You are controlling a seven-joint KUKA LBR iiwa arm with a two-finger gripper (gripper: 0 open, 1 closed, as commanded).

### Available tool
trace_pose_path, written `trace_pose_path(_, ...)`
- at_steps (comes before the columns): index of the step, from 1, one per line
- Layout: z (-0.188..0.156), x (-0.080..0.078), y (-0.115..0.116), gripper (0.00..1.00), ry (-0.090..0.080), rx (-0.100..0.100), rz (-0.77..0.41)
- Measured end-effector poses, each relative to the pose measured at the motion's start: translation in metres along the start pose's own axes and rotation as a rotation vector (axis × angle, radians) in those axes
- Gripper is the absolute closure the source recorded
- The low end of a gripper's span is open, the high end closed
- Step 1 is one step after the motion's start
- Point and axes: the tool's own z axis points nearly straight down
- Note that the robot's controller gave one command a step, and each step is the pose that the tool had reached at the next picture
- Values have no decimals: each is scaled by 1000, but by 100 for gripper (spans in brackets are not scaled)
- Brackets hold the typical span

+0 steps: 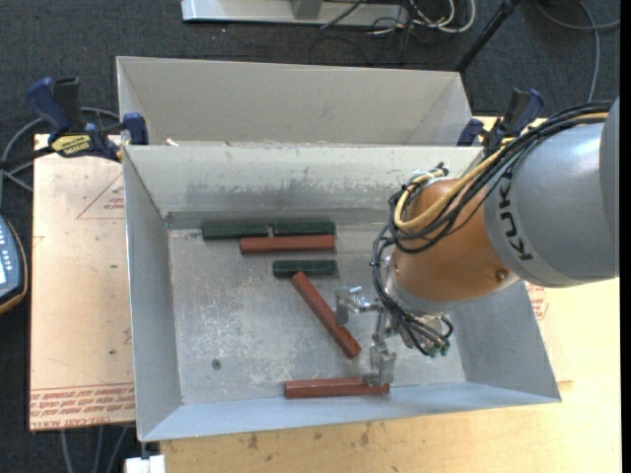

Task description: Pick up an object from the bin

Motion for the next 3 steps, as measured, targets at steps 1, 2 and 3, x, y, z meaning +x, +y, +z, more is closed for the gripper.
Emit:
trace_pose_path(1,-35,-119,-39,0,3,3,329)
trace_pose_path(2,21,-149,20,0,7,1,-54)
trace_pose_path(3,19,-150,19,100,2,1,-51)
